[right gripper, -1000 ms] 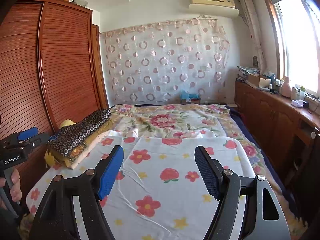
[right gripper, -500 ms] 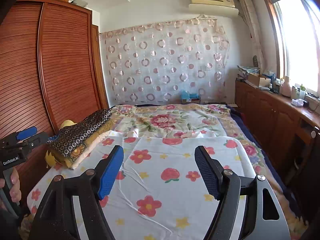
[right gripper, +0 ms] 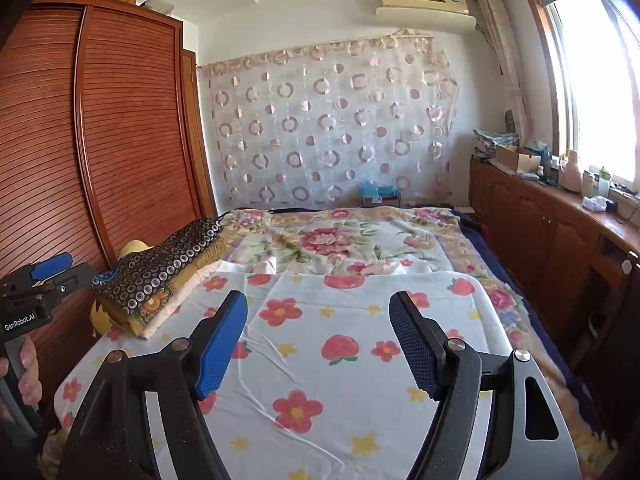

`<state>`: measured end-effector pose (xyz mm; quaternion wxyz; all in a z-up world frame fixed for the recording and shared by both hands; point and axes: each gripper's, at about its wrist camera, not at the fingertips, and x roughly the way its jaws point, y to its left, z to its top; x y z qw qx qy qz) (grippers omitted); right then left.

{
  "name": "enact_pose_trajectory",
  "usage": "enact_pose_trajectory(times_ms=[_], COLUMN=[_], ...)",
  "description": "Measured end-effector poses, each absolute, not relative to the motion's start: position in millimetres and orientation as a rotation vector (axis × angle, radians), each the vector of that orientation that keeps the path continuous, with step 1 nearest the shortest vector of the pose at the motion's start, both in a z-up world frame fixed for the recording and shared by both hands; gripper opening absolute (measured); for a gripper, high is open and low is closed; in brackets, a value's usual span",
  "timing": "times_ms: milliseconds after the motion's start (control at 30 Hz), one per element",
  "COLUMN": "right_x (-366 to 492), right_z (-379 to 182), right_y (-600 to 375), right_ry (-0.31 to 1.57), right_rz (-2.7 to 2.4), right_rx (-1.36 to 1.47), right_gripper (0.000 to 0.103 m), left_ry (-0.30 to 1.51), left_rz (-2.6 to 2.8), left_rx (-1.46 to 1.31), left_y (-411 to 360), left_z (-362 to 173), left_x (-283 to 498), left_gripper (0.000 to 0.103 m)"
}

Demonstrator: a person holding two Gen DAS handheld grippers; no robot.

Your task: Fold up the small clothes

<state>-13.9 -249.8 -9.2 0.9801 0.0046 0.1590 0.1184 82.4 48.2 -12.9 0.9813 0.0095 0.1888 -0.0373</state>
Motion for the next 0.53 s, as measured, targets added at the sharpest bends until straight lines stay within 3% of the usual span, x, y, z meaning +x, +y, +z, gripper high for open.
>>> enact_pose_trajectory(times_ms=[533], right_x=[-12.2], right_z=[-8.4], right_y=[-249.0], right_ry=[0.321], right_rz=[0.242], right_rx=[0.009], right_gripper=[0.075], left_ry=[0.377], left_rz=[-0.077], left_rx=[0.021], left_y=[47.9], left_z=[-14.9], left_x=[82.4], left_gripper=[0.081])
